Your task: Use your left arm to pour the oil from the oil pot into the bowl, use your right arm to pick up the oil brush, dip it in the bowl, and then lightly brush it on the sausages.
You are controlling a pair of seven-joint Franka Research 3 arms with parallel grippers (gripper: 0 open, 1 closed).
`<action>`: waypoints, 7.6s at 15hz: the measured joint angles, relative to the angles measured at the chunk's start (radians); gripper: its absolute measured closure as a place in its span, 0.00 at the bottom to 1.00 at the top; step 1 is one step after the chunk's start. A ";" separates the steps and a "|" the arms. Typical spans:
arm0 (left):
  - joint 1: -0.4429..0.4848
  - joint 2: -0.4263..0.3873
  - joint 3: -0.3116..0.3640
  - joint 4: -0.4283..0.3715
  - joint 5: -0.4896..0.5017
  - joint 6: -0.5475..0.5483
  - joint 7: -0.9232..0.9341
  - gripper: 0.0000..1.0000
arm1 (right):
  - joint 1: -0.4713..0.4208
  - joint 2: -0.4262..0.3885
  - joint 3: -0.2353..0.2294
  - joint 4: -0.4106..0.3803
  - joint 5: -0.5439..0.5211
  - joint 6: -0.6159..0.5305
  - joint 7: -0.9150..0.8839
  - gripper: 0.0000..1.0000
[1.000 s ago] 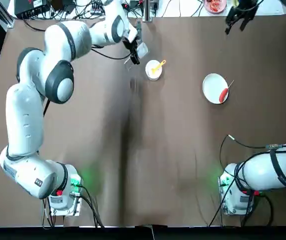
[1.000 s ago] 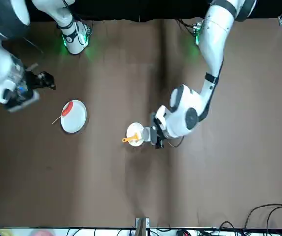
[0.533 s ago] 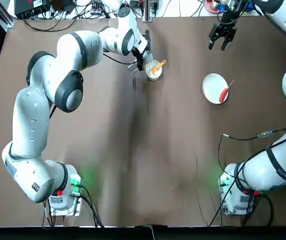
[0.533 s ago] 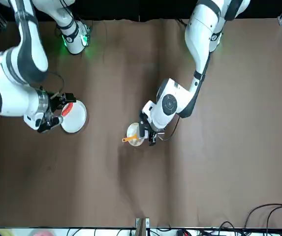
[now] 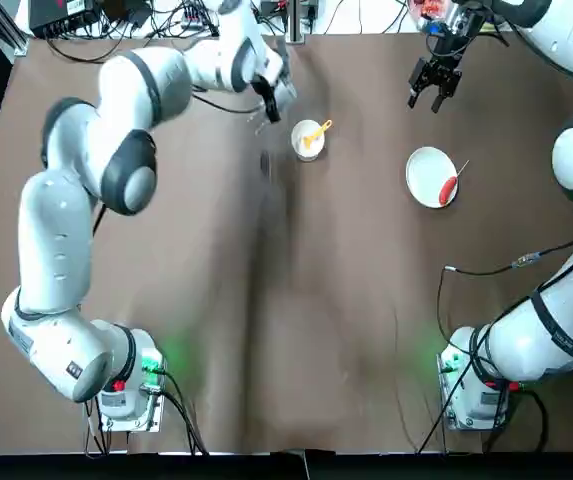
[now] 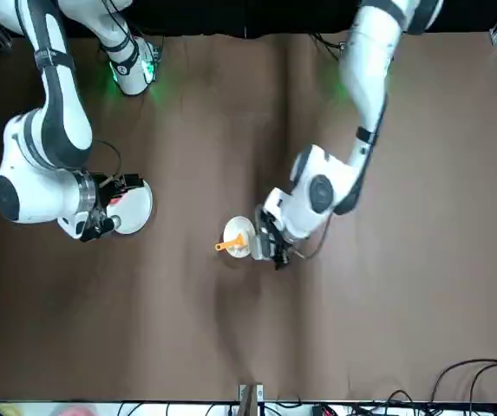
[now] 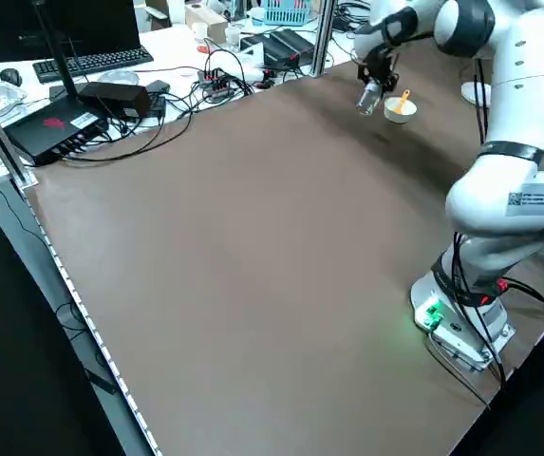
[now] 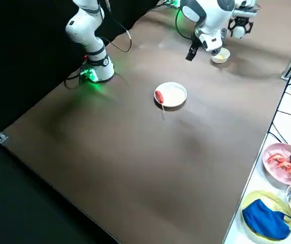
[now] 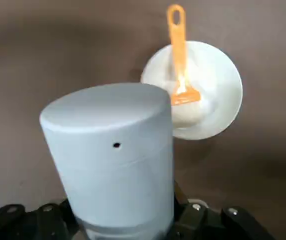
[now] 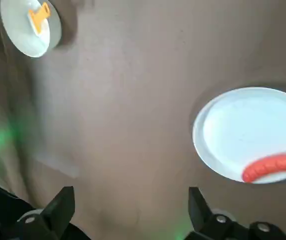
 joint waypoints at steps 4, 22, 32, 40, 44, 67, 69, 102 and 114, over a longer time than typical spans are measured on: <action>0.398 -0.062 -0.302 -0.001 -0.005 -0.129 0.102 0.39 | 0.018 0.035 0.006 0.003 0.075 0.036 0.000 0.00; 1.500 0.285 -0.689 -0.010 -0.259 -0.744 1.160 0.39 | 0.141 0.396 0.119 0.201 0.360 0.534 -0.047 0.45; 1.408 0.287 -0.524 0.044 -0.260 -0.701 1.376 0.39 | 0.192 0.472 0.126 0.220 0.370 0.636 -0.047 0.51; 1.401 0.287 -0.503 0.047 -0.260 -0.697 1.296 0.21 | 0.200 0.487 0.126 0.221 0.373 0.638 -0.047 0.63; 1.405 0.285 -0.500 0.054 -0.260 -0.690 1.227 0.02 | 0.200 0.487 0.126 0.221 0.374 0.639 -0.046 0.71; 0.747 -0.248 -0.415 0.048 0.487 -0.658 -0.621 0.01 | 0.201 0.438 0.126 0.261 0.387 0.539 0.114 0.96; 0.721 -0.253 -0.417 0.050 0.524 -0.657 -0.800 0.01 | 0.190 0.401 0.115 0.265 0.385 0.454 0.135 0.96; 0.777 -0.500 -0.421 0.026 0.516 -0.790 -1.374 0.01 | -0.240 0.293 0.104 0.172 -0.267 -0.097 -0.491 0.96; 0.818 -0.470 -0.411 0.032 0.516 -0.834 -1.374 0.01 | -0.248 0.336 0.103 0.170 -0.357 0.006 -0.504 0.96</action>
